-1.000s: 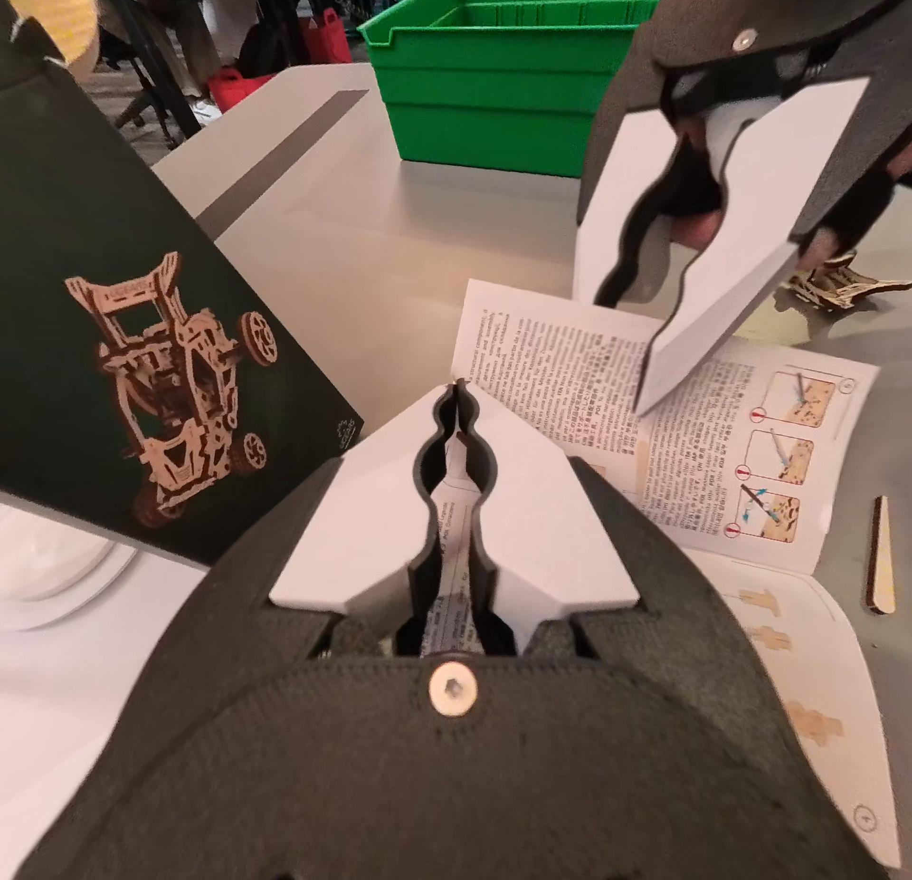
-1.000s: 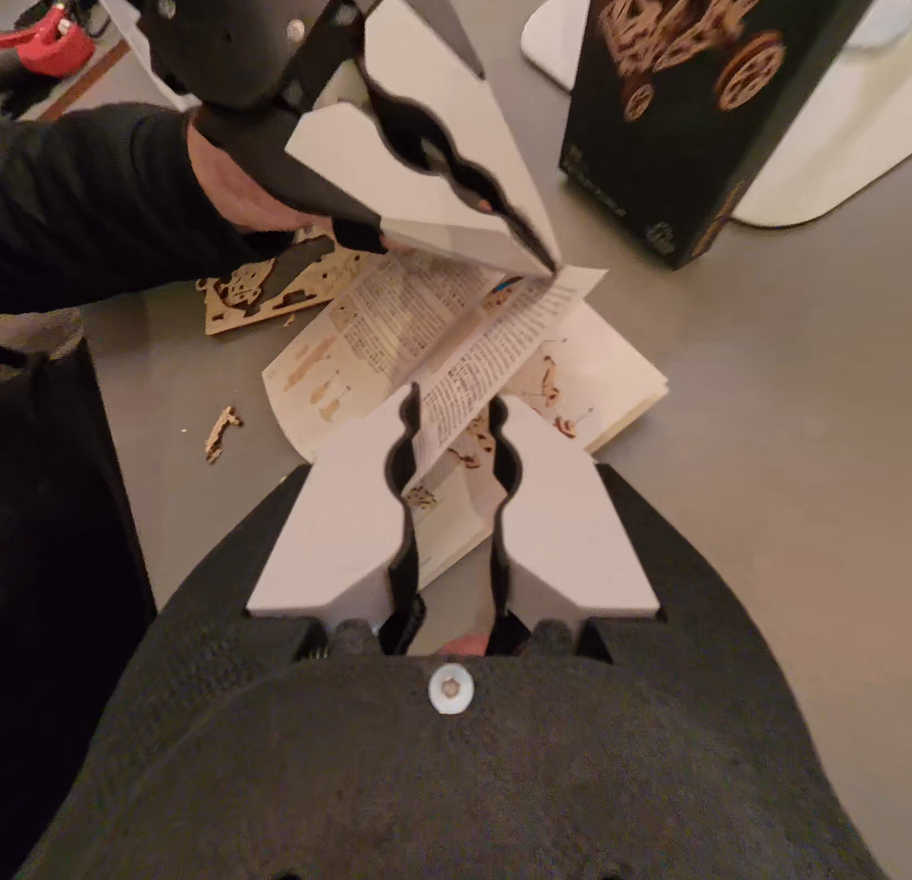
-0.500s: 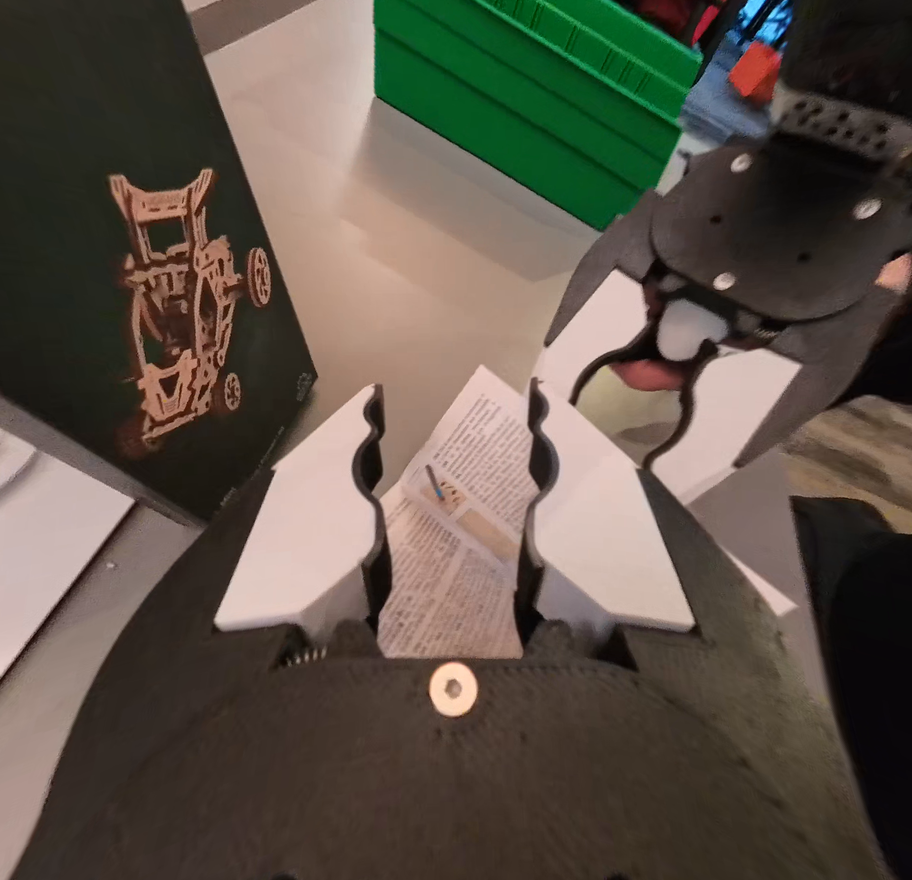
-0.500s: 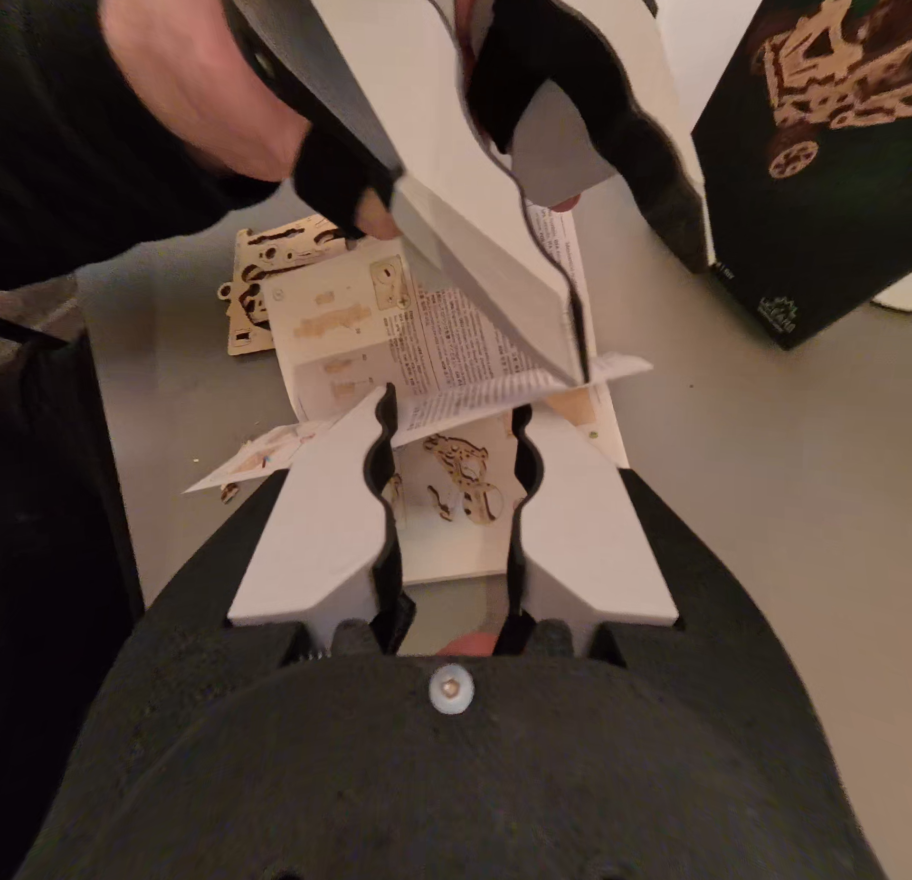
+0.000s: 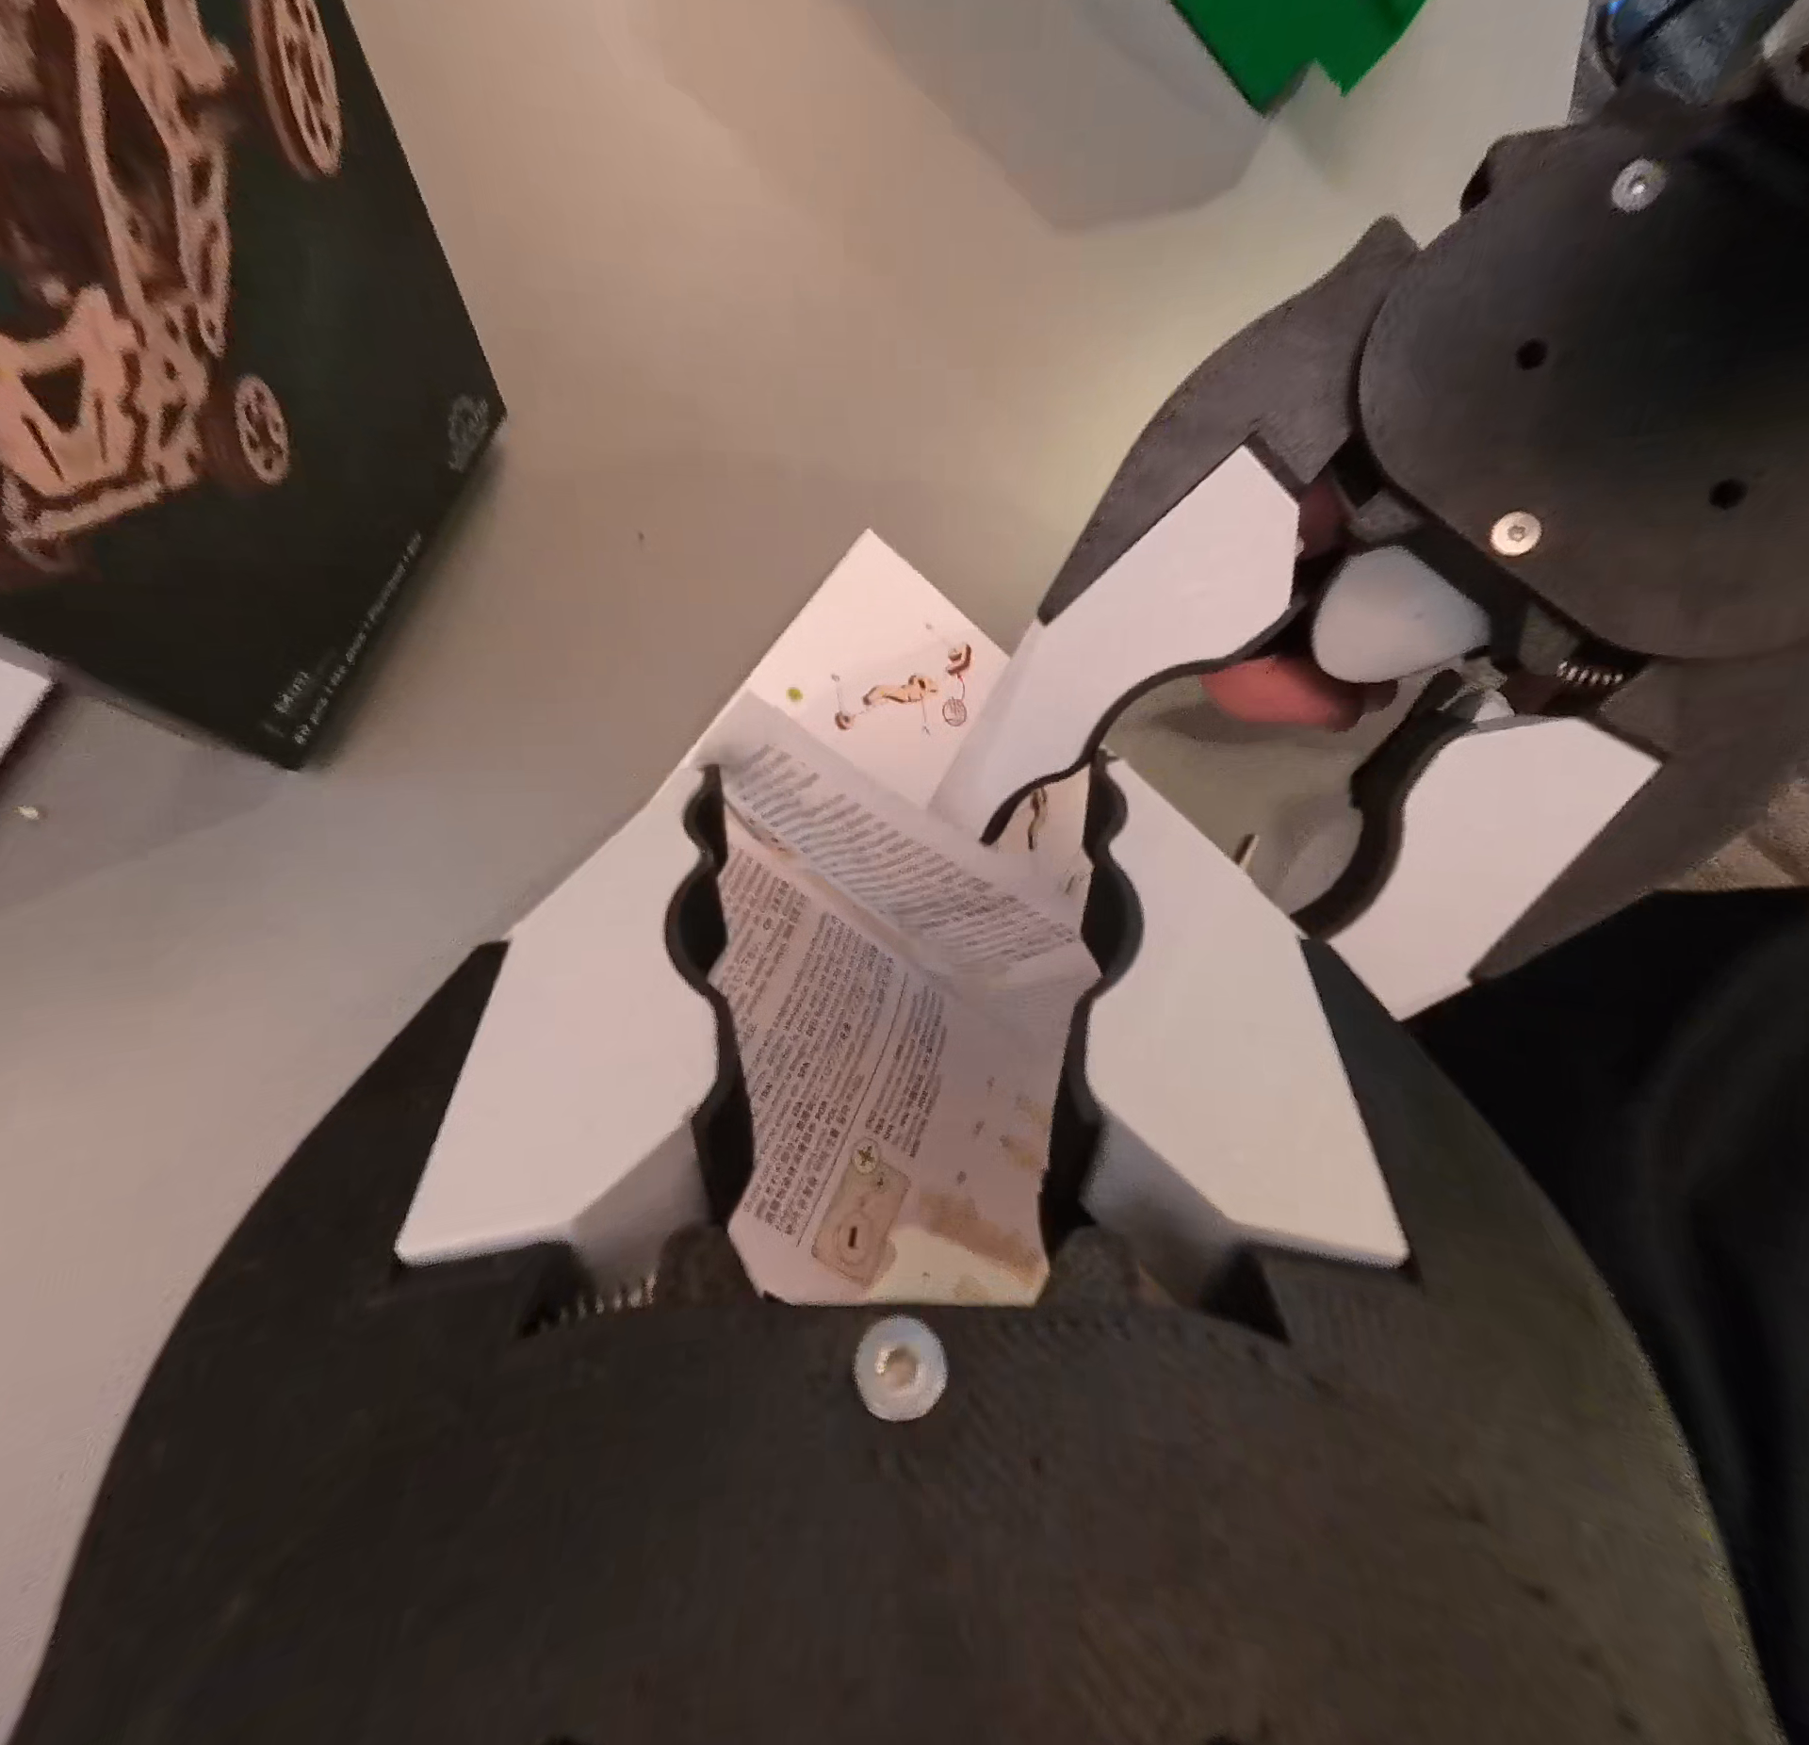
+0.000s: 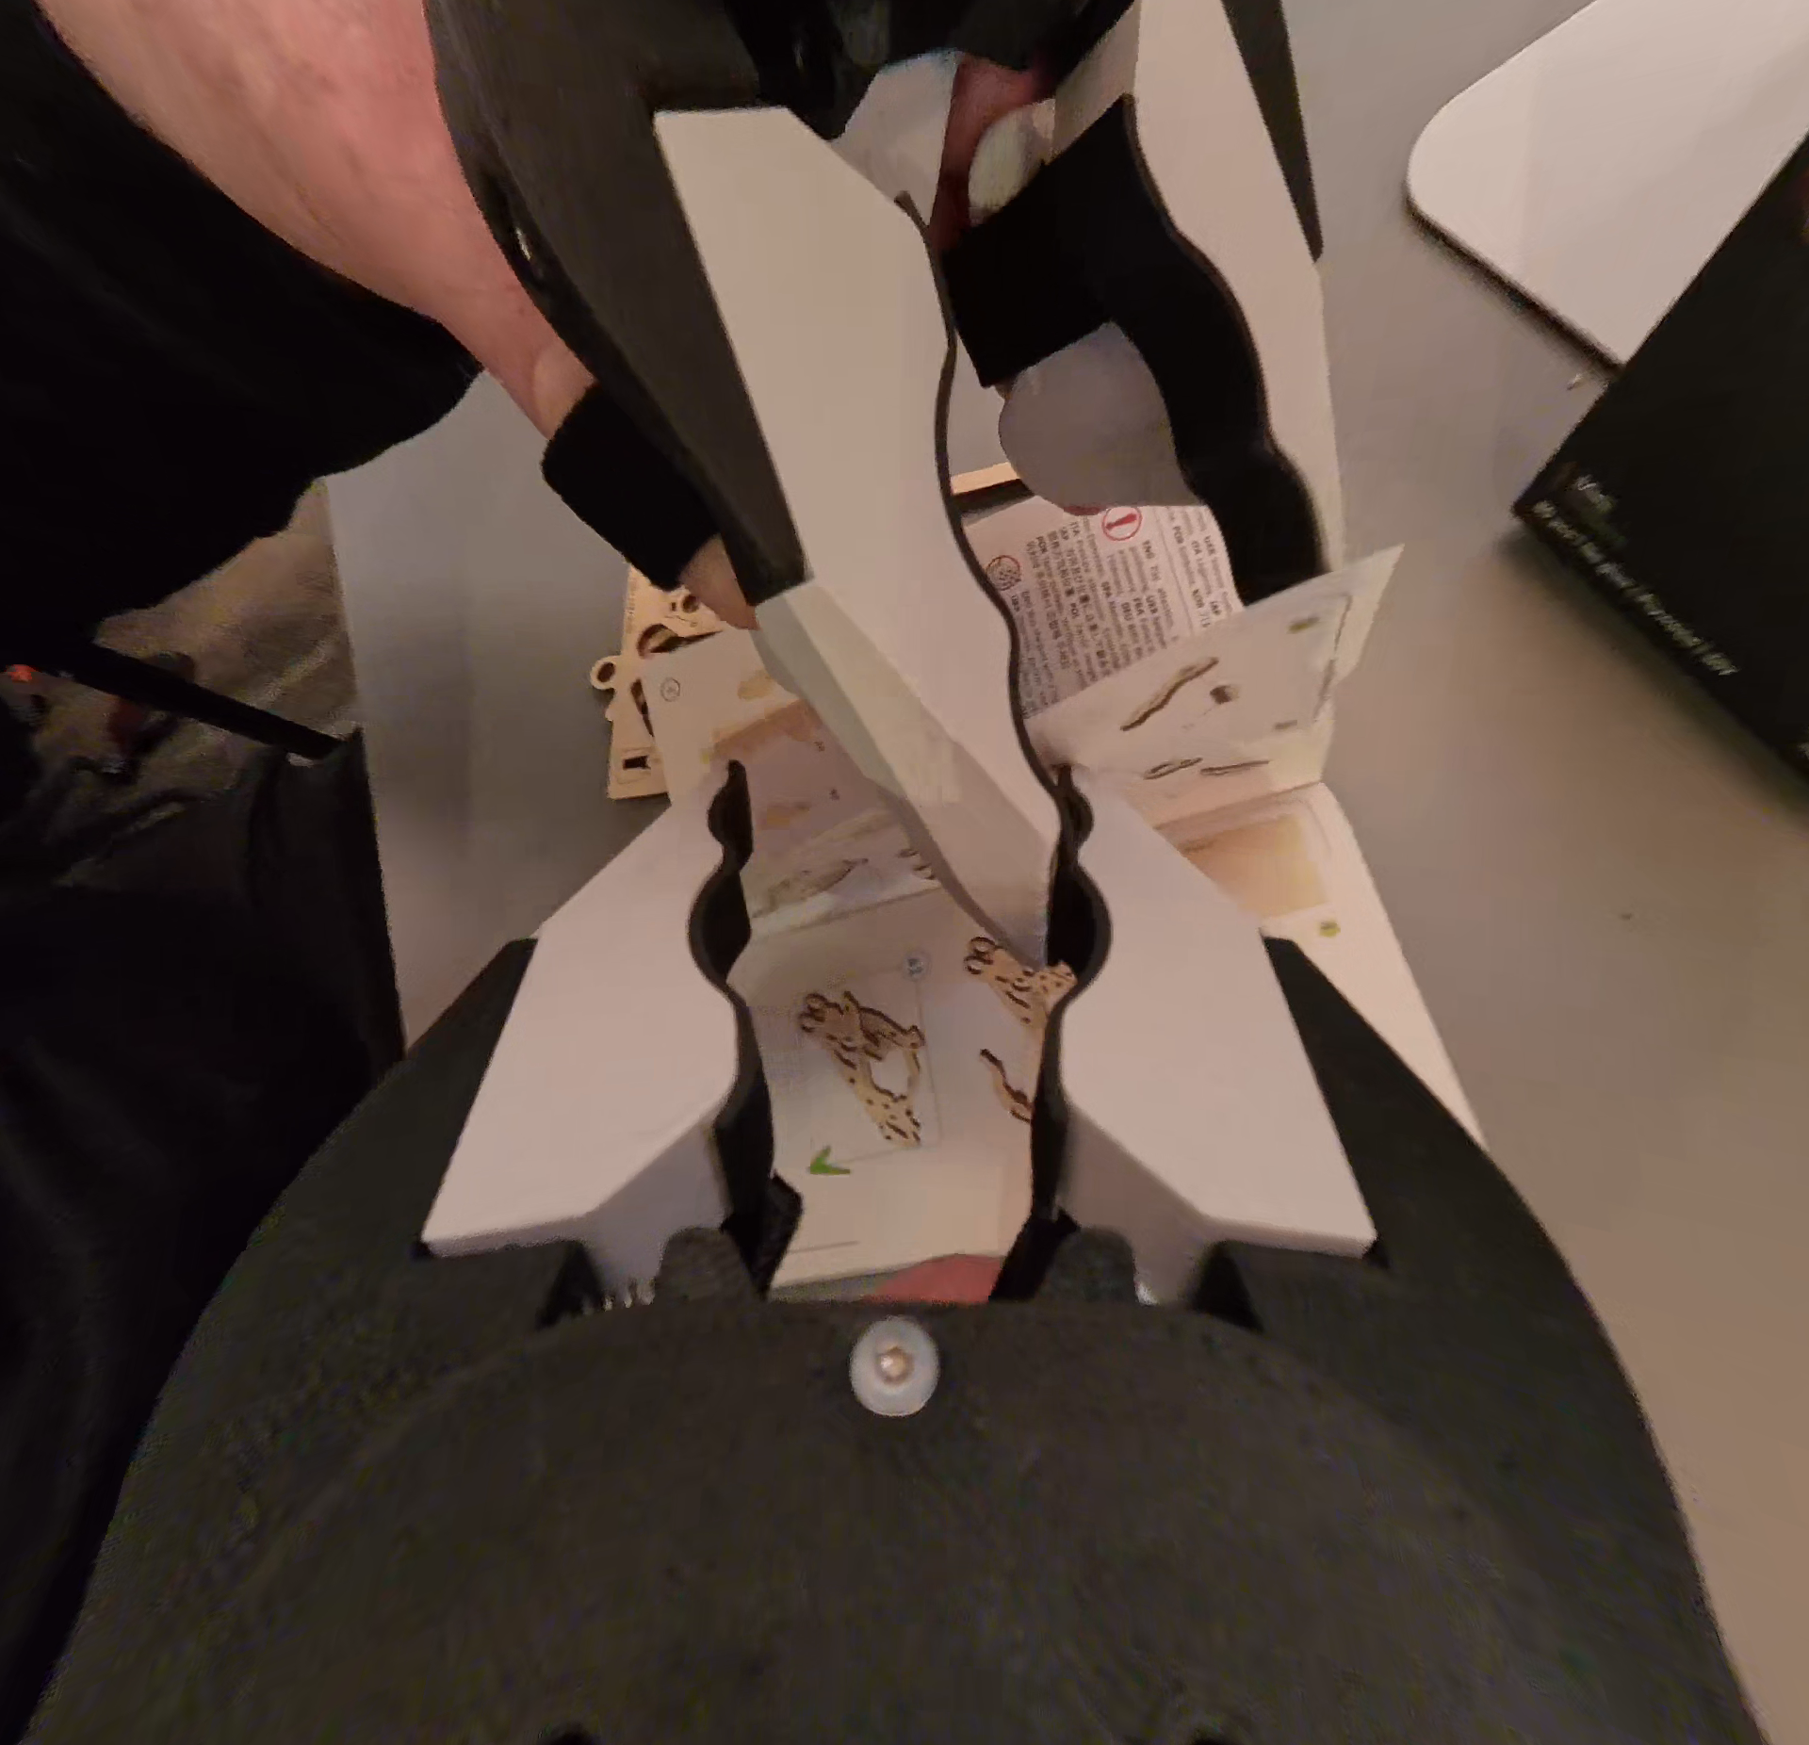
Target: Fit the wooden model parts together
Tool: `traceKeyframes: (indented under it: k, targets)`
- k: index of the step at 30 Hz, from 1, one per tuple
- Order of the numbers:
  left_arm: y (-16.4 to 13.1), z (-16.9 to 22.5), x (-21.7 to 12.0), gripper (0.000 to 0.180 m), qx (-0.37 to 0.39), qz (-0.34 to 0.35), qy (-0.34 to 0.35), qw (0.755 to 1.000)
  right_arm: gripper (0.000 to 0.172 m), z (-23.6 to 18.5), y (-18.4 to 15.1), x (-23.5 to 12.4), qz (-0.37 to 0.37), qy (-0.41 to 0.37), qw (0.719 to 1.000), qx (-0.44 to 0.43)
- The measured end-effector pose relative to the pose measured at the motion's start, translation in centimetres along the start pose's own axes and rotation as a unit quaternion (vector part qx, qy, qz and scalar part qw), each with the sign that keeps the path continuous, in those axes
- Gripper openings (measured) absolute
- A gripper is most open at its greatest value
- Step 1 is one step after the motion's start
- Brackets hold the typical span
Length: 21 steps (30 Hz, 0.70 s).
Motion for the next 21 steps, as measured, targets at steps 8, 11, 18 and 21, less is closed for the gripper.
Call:
traceKeyframes:
  k: [8, 11, 18, 21]
  targets:
    - [-2.7, -2.3, -0.4, 0.044, 0.022, -0.028, 0.070, 0.997, 0.065, 1.0, -2.1, 0.6, -0.057, -0.032, 0.998, -0.018]
    - [-3.5, -2.7, -0.7, 0.048, 0.046, -0.043, 0.094, 0.994, 0.063, 1.5, -3.4, 1.2, -0.100, -0.050, 0.993, -0.034]
    - [-4.4, -4.3, -0.8, 0.047, 0.063, -0.043, 0.135, 0.988, 0.062, 2.0, -3.9, 0.1, -0.119, -0.038, 0.992, -0.026]
    - [-2.9, -3.4, 0.3, 0.048, 0.111, -0.033, 0.150, 0.982, 0.056, 3.3, -4.6, -1.5, -0.142, -0.073, 0.986, -0.041]
Point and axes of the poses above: each gripper's, where its closed fingertips meet, x out along the fingers, y out of its top, z = x × y across the jaws, the point moved 6 cm from there along -x, back along the fingers
